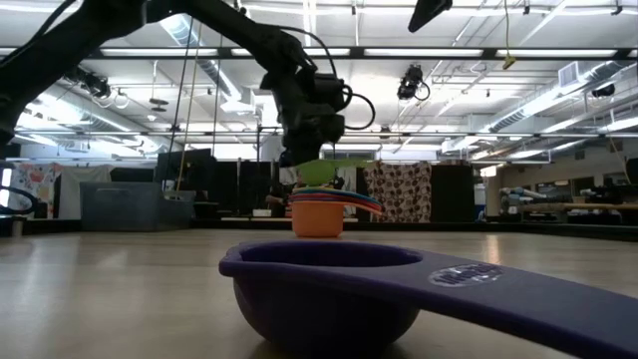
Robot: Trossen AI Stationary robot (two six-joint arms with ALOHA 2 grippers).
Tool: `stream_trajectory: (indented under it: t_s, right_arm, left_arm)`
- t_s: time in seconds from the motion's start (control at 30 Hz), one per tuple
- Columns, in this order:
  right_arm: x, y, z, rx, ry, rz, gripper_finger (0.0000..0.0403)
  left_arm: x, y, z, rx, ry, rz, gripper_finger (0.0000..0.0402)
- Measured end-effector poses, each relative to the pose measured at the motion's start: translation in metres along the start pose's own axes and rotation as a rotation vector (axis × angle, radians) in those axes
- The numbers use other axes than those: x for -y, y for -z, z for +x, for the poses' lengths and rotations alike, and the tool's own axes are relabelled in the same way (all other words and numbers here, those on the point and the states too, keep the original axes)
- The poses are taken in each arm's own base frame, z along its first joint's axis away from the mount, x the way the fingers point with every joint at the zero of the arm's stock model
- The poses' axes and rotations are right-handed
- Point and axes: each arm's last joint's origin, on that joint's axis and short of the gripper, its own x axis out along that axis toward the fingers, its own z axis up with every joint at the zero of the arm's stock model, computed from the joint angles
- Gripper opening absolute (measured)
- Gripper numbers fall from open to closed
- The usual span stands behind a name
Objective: Nest measuring cups in basket
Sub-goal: Stack the green measuring cup on top of the yellow measuring cup
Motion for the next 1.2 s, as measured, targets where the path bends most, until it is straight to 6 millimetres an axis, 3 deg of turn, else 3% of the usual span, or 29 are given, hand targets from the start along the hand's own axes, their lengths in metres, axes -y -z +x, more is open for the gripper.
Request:
stream_trajectory:
  t_s: [0.23, 0.5, 0.83, 1.2]
  right_arm:
    - [0.003, 0.001, 0.000, -0.004, 0.007, 0.007, 0.0093]
    - [0.003, 0.001, 0.000, -0.004, 0.007, 0.007, 0.0093]
    - [0.003, 0.001, 0.000, -0.006, 0.006, 0.006, 0.0093]
    - [0.003, 0.001, 0.000, -0.007, 0.006, 0.007, 0.0093]
  left_arm:
    - [-0.005, 0.000, 0.018, -0.040, -0.026, -0.004, 0.0014]
    - [-0.004, 0.001, 0.019, -0.054, -0.048, 0.020, 0.0014]
    - [0.004, 0.003, 0.022, -0.084, -0.049, 0.024, 0.0112]
    - [0.007, 0.005, 0.021, -0.108, -0.041, 0.042, 0.0125]
